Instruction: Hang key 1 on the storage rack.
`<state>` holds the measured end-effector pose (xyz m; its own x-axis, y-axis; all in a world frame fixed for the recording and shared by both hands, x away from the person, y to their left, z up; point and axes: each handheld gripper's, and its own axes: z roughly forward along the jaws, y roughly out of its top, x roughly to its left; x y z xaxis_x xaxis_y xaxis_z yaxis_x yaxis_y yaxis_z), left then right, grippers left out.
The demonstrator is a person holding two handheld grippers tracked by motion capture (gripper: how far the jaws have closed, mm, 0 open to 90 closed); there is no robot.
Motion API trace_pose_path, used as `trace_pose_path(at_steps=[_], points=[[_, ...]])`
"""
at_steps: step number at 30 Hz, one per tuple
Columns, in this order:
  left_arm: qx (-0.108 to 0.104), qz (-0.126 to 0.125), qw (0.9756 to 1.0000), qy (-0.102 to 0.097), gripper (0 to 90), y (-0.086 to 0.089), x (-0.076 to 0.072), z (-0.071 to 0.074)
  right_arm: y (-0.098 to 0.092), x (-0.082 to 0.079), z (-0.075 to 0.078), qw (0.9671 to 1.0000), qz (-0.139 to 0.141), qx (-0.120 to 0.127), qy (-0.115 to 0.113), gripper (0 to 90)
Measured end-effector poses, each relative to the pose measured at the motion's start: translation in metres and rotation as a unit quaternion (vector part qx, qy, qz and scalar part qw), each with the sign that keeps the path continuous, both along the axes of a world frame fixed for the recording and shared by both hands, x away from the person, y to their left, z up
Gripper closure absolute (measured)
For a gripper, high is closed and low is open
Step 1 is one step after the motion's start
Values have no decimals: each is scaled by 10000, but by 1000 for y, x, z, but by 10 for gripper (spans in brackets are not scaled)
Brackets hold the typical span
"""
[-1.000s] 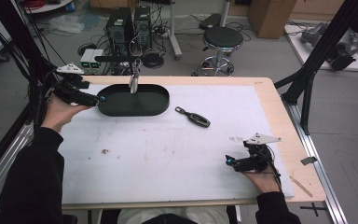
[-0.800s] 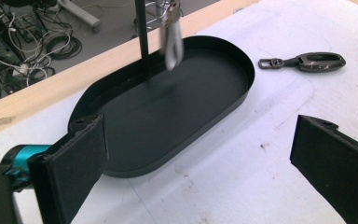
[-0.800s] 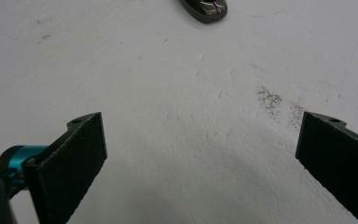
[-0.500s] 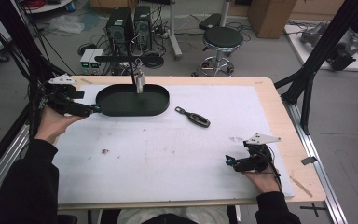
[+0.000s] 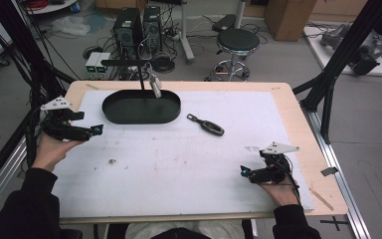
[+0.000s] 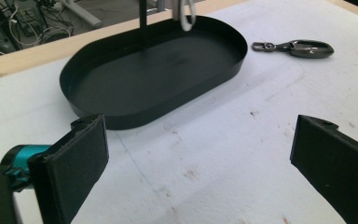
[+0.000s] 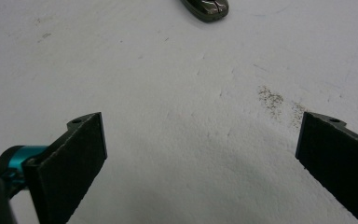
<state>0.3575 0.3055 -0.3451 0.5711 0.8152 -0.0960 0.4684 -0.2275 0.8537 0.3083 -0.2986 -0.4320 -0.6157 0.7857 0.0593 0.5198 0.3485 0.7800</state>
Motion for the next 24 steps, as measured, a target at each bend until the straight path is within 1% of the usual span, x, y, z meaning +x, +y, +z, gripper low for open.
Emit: trace_pose_path(at_steps=[7,9,12,14,16,19,21,22,24], points=[[-69,11,10000,-8,48,1,-16,-17,0,0,0,10000,8,-7,-4,10],[-55,-54,10000,-20,48,0,-19,-22,0,0,0,10000,1,-6,-7,10],[133,-183,9997,11,47,-6,-24,-27,0,0,0,10000,5,9,28,10],[157,-262,9995,3,47,-8,-27,-29,1,0,0,10000,-2,12,39,10],[209,-275,9994,22,48,-11,-31,-34,0,0,0,10000,3,3,34,10],[179,-299,9994,52,47,-12,-38,-42,0,0,0,10000,1,-1,25,10],[104,-276,9995,91,47,-12,-43,-48,0,0,0,10000,8,-13,24,10],[118,-270,9995,93,48,-11,-45,-49,0,0,0,10000,5,-17,28,10],[68,-239,9996,94,48,-11,-48,-53,0,0,0,10000,3,-17,31,10]])
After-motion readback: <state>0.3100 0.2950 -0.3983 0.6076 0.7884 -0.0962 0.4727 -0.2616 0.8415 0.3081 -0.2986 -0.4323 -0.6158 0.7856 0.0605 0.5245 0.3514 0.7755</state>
